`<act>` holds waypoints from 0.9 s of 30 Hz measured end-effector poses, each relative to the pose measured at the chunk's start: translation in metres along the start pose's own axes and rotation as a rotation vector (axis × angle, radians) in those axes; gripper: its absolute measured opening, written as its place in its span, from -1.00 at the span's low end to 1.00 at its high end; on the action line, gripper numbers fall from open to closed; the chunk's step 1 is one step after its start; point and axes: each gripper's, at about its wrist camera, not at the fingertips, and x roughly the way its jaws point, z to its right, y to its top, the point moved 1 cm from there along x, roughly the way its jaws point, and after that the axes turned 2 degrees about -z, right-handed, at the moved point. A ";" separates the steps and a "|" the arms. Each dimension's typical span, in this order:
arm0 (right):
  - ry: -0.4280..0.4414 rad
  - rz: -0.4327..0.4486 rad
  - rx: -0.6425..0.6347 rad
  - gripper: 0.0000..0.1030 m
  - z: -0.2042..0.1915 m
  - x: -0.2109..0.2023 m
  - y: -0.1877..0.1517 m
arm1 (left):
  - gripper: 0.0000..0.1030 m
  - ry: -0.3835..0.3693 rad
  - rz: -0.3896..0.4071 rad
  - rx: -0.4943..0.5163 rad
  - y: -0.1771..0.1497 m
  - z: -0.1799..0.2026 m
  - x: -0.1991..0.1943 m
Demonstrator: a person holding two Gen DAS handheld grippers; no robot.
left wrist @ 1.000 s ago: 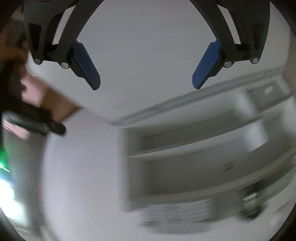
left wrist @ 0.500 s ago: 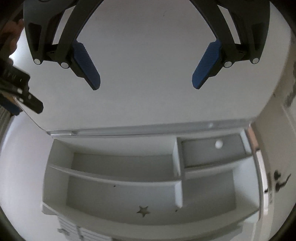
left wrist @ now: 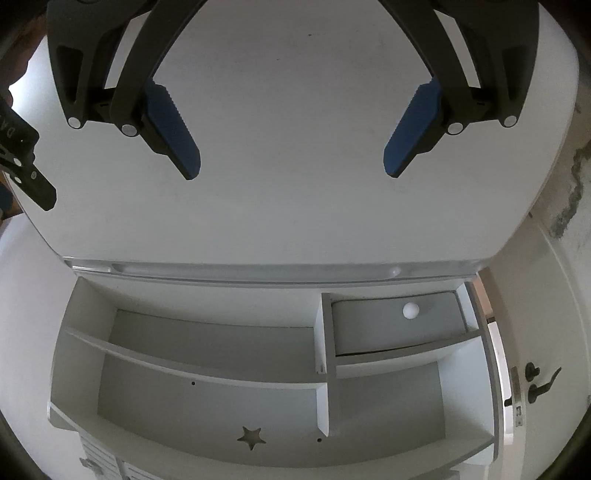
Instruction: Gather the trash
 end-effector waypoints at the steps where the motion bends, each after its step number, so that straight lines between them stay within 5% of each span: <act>1: 0.001 -0.007 0.007 0.86 0.001 0.001 0.000 | 0.87 0.003 0.001 0.009 0.000 0.002 0.000; 17: 0.041 -0.027 0.037 0.86 0.007 0.006 0.000 | 0.87 -0.001 0.104 0.029 -0.001 0.005 -0.019; 24: 0.052 -0.047 0.052 0.86 0.011 0.010 0.001 | 0.87 0.120 0.178 0.028 -0.005 0.002 -0.034; 27: 0.054 -0.053 0.062 0.86 0.012 0.011 0.002 | 0.87 0.106 0.144 0.061 -0.003 0.006 -0.031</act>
